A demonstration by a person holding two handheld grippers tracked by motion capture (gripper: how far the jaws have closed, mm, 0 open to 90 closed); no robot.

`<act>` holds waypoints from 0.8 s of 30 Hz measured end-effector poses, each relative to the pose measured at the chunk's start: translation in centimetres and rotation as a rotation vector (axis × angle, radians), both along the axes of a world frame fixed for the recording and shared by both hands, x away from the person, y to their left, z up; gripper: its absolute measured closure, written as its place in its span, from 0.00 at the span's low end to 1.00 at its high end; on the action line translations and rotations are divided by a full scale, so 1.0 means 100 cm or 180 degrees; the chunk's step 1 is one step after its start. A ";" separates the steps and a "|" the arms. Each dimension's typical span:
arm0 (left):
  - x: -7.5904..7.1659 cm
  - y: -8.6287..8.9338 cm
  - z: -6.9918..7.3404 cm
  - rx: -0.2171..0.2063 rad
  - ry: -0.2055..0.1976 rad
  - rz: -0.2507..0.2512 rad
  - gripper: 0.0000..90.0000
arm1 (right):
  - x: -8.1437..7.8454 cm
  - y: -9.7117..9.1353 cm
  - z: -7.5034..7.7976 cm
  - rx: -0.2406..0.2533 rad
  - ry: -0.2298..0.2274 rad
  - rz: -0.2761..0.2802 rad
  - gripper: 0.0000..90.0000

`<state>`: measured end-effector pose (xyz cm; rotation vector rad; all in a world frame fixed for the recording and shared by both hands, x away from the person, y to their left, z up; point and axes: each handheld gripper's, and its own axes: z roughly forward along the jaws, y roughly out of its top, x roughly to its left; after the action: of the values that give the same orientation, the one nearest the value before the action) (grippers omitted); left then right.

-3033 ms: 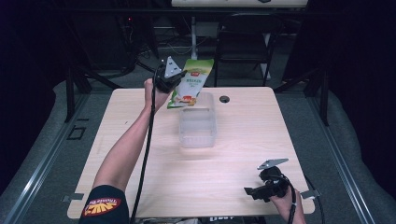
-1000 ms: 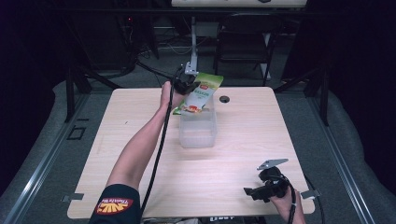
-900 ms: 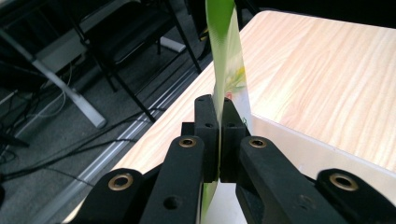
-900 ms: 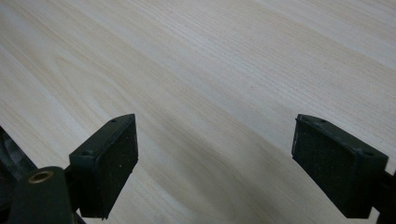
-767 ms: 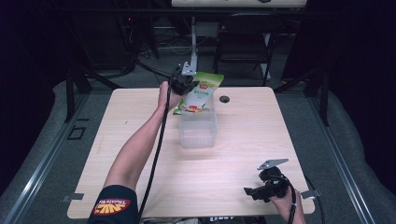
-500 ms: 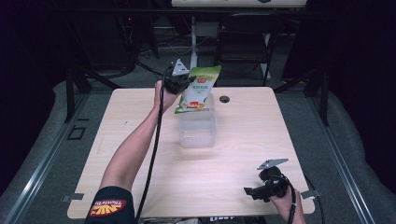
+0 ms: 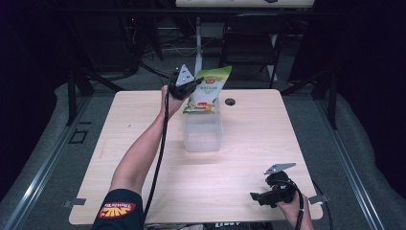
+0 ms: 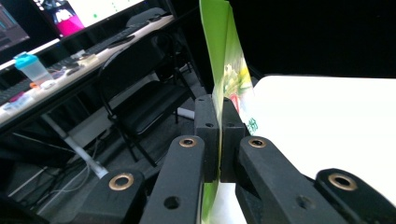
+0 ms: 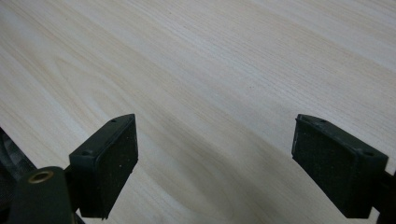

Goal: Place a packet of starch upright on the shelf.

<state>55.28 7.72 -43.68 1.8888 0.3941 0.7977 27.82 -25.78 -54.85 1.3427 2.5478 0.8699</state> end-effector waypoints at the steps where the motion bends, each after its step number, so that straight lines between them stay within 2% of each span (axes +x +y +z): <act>1: 0.000 0.000 0.000 0.0000 0.0000 0.0000 1.00 | 0.000 0.000 0.000 0.0000 0.0000 0.0000 0.16; 2: 0.000 0.000 -0.003 -0.0044 0.0005 -0.0009 1.00 | 0.000 0.000 0.000 0.0002 -0.0001 -0.0001 0.16; 3: 0.000 0.000 -0.005 -0.0041 -0.0030 0.0007 1.00 | 0.000 0.000 0.000 -0.0004 -0.0002 -0.0007 0.16; 8: 0.002 0.002 -0.014 -0.0075 -0.0014 -0.0046 1.00 | 0.000 0.000 0.000 -0.0003 0.0007 -0.0002 0.16; 9: 0.003 0.003 -0.019 -0.0067 0.0047 -0.0058 1.00 | 0.000 0.000 0.000 -0.0008 0.0002 -0.0012 0.16; 12: 0.004 0.004 -0.023 -0.0051 0.0075 -0.0067 1.00 | 0.000 0.000 0.000 -0.0009 0.0002 -0.0005 0.16; 14: 0.005 0.007 -0.026 -0.0093 0.0100 -0.0066 1.00 | 0.000 0.000 0.000 -0.0013 0.0001 -0.0008 0.16; 18: 0.006 0.008 -0.035 -0.0071 0.0189 -0.0072 1.00 | 0.001 0.001 0.000 -0.0025 0.0008 0.0004 0.16; 22: 0.006 0.009 -0.036 -0.0103 0.0222 -0.0073 1.00 | 0.001 0.001 0.000 -0.0024 0.0020 0.0010 0.16; 24: 0.008 0.011 -0.037 -0.0101 0.0256 -0.0021 0.99 | 0.001 0.001 0.000 -0.0024 0.0012 0.0007 0.16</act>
<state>56.05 8.78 -47.34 1.8959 0.4477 0.7088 27.93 -25.67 -54.90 1.3410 2.5532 0.8582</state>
